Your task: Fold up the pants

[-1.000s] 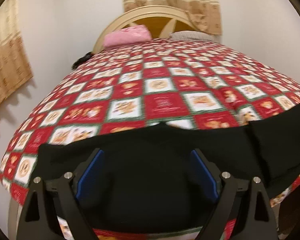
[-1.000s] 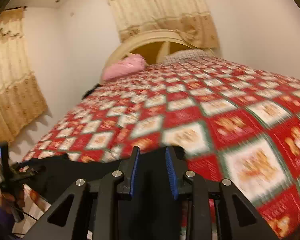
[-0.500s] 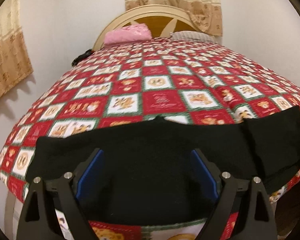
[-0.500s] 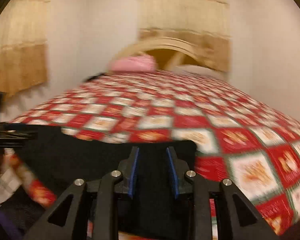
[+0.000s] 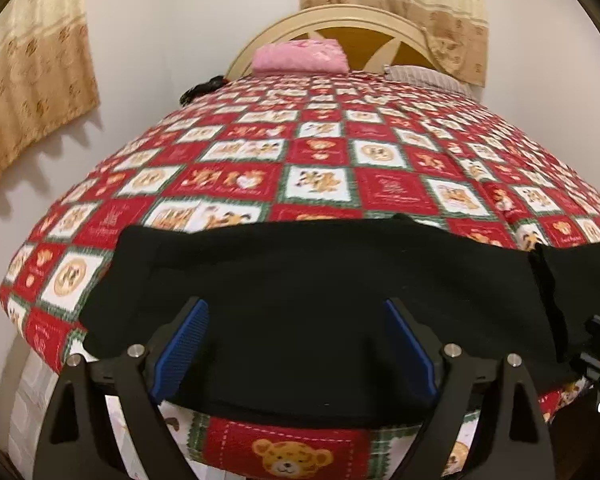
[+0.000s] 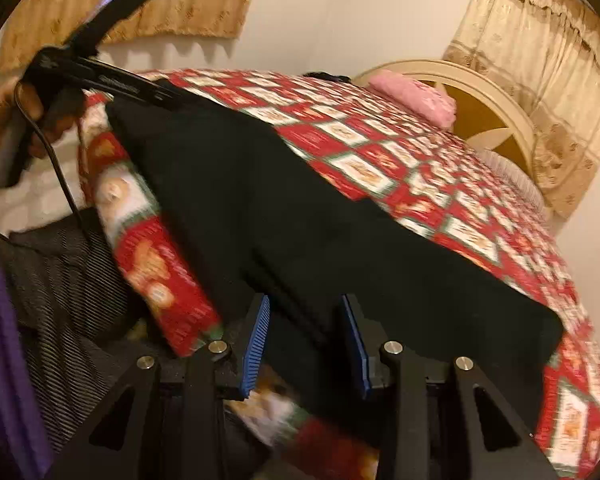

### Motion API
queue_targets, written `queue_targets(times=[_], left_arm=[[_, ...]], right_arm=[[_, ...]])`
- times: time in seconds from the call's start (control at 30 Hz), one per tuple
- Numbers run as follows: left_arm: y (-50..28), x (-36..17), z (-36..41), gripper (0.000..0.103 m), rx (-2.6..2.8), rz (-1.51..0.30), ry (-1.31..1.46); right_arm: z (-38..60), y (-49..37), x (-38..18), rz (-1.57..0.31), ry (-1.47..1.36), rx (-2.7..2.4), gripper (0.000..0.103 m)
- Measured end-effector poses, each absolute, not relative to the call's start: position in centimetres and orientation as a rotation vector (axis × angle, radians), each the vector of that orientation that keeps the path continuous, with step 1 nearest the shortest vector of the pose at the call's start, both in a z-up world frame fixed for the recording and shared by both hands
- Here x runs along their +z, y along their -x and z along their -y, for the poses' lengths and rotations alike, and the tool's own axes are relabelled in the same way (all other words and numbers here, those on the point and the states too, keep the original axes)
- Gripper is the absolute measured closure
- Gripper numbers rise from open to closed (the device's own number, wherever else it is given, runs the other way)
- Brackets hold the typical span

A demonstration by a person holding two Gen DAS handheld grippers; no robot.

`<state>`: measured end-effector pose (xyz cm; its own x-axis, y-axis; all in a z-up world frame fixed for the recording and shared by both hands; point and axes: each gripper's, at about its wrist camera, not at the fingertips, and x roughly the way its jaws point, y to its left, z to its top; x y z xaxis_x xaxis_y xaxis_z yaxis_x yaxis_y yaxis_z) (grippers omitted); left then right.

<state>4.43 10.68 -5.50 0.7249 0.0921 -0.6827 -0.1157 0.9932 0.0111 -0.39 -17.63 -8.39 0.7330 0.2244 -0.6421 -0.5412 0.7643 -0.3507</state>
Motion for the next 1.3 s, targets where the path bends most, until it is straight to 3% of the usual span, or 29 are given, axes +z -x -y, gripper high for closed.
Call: queue_targets(times=[0.57, 0.73, 0.83, 0.87, 1.03, 1.3], left_arm=[[-4.0, -5.0, -13.8, 0.012, 0.183, -0.737, 0.080], [-3.7, -4.9, -14.0, 0.012, 0.187, -0.738, 0.087], [-3.5, -4.7, -14.3, 0.012, 0.196, -0.729, 0.084], [-3.5, -4.6, -14.5, 0.012, 0.198, -0.727, 0.089], [-3.7, -5.1, -15.6, 0.012, 0.214, -0.740, 0.122], [-3.4, -5.3, -16.0, 0.012, 0.213, -0.741, 0.133]], right_arm=[[14.8, -0.3, -9.3, -0.549, 0.727, 0.440, 0.064], [14.2, -2.4, -8.6, -0.536, 0.598, 0.433, 0.064], [13.6, -3.5, -8.6, -0.561, 0.533, 0.416, 0.089], [13.7, -3.9, -8.4, -0.578, 0.493, 0.413, 0.090], [14.6, -3.6, -5.9, -0.561, 0.260, 0.442, 0.091], [10.1, -2.8, -8.8, -0.592, 0.269, 0.538, 0.089]])
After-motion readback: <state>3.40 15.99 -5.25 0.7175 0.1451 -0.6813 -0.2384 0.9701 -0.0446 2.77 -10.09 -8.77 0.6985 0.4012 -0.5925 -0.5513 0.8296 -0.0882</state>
